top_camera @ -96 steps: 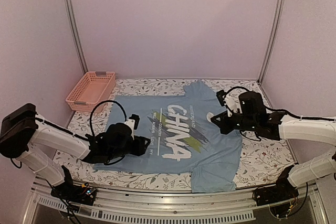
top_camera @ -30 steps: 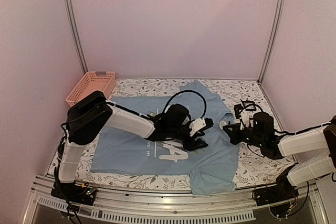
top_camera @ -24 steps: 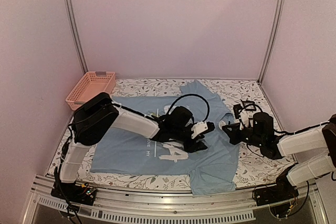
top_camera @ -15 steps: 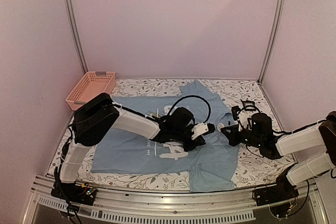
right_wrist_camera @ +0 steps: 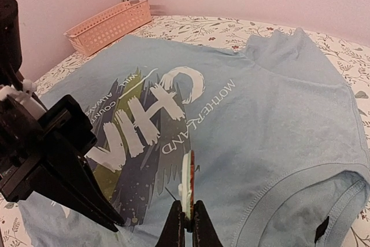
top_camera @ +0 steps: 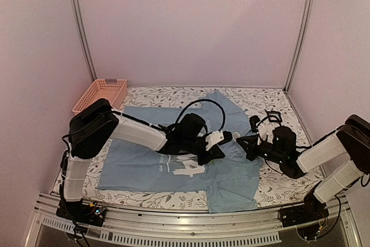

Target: Pin the brooch onto the clothing

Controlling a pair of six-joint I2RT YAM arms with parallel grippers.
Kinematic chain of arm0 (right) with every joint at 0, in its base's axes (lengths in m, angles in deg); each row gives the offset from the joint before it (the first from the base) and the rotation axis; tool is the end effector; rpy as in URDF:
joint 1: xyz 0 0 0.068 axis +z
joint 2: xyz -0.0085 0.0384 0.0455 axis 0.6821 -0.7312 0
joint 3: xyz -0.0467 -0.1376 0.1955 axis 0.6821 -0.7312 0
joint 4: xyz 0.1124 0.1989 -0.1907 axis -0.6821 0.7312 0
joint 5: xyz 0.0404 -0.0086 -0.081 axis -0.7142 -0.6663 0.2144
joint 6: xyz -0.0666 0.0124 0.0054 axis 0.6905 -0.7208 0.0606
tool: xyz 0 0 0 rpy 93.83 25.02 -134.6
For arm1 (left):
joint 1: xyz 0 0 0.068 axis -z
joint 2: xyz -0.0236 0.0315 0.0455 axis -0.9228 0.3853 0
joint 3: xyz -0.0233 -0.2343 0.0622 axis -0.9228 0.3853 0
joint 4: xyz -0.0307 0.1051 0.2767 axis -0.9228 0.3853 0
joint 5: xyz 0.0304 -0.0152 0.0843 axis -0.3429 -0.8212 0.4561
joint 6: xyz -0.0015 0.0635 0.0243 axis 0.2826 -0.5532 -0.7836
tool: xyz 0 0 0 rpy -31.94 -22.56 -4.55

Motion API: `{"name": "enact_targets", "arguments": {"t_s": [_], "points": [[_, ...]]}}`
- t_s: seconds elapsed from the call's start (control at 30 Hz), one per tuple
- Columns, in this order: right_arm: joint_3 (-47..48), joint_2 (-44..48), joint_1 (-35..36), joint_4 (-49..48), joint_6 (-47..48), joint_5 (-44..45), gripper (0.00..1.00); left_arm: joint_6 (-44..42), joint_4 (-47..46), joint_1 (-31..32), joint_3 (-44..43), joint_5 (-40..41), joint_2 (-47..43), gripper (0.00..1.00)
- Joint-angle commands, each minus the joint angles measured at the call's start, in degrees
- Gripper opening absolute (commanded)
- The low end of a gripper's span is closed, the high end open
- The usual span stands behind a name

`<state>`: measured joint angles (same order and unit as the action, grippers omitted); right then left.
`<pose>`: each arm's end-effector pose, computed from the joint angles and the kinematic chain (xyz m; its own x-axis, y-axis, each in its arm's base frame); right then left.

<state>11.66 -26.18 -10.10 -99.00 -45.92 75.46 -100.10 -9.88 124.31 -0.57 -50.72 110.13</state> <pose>0.2259 0.1587 0.0670 -0.3559 -0.0586 -0.9327 -0.6404 0.7422 0.1977 0.2484 -0.4202 0.0561 -0.0767 0.5489 -0.8324 0.9936 0.1119 -0.0178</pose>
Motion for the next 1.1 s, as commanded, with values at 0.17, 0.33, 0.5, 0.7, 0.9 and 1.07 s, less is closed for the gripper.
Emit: {"name": "enact_targets", "arguments": {"t_s": [0.17,0.33,0.5,0.7,0.9,1.07], "points": [[-4.5,-14.5,8.3,-32.0,10.6,7.6,0.0,1.7,-2.8,-3.3,2.4,-8.3,-2.1,0.0],[-8.4,-21.2,9.6,-47.0,15.0,7.9,0.0,1.4,-3.5,-4.1,3.2,-10.9,-2.5,0.0],[-7.8,-26.4,13.9,-49.9,21.7,17.1,0.0,0.5,-3.5,-4.1,3.1,-12.1,-2.4,0.0],[-6.2,-29.9,14.5,-51.6,26.4,19.0,0.0,-0.3,-3.5,-4.1,3.6,-12.9,-2.8,0.0],[-5.2,-29.7,15.3,-48.1,30.5,19.5,0.0,-1.3,-3.5,-4.1,3.5,-13.9,-2.7,0.0],[-4.3,-29.5,17.1,-45.3,34.2,21.1,0.0,-1.3,-3.6,-4.3,3.1,-13.8,-2.9,0.0]]}}
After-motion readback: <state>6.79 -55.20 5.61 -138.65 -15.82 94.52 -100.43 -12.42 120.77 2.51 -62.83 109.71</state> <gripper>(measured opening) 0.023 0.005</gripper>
